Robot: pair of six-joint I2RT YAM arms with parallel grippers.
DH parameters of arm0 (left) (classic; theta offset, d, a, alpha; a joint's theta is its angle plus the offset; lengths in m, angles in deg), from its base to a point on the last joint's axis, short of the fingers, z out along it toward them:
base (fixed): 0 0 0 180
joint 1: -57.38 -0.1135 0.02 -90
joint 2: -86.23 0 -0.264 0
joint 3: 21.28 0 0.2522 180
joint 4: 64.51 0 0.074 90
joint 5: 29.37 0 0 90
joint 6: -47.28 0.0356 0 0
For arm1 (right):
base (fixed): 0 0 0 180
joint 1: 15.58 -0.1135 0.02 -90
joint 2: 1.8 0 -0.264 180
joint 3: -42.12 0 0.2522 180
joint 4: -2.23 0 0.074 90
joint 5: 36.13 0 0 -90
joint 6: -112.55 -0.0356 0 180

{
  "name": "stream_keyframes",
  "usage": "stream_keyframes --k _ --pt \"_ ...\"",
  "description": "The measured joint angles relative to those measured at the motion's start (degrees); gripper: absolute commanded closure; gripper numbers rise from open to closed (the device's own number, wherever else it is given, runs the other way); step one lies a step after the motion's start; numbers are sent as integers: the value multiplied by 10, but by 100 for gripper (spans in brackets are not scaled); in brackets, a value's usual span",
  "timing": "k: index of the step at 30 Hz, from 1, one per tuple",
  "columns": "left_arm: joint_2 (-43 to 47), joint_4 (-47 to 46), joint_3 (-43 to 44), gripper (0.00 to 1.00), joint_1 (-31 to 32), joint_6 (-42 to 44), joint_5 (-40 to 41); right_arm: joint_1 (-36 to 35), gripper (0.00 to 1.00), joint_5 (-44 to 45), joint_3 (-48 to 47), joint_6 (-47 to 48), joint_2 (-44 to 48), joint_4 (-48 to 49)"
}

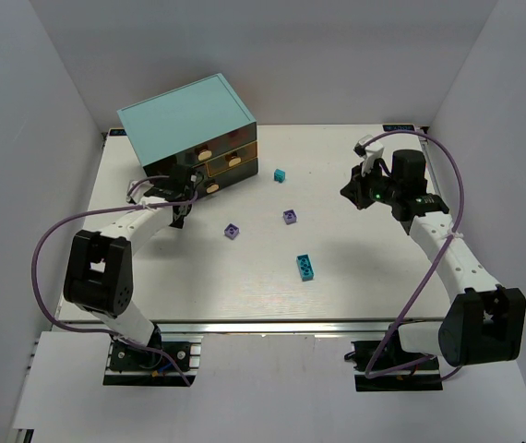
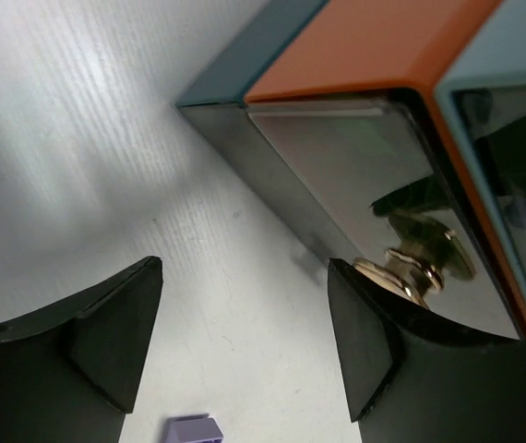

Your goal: Sort the legos into containers by color

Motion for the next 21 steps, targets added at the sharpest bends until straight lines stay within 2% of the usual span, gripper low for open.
stream_keyframes --k 8,12,13,15,16,18,19,21 --pt "0 -32 0 11 1 22 -14 0 100 -3 0 7 0 0" --pt "0 -42 0 16 1 34 -23 1 100 -17 0 22 0 -5" --pt "0 -45 0 18 0 37 -26 1 93 -23 0 27 0 -7" --pt "4 -57 -2 27 0 49 -35 2 68 -41 0 38 0 -15" --pt "9 -65 -6 43 1 55 -42 2 46 -49 1 43 0 -17" --pt "26 -80 -23 60 1 68 -59 2 29 -71 1 56 0 -24" --pt "38 -87 -35 74 1 77 -71 2 18 -87 1 64 -1 -30" --pt "67 -94 -59 79 1 98 -98 0 15 -123 -2 80 -10 -42"
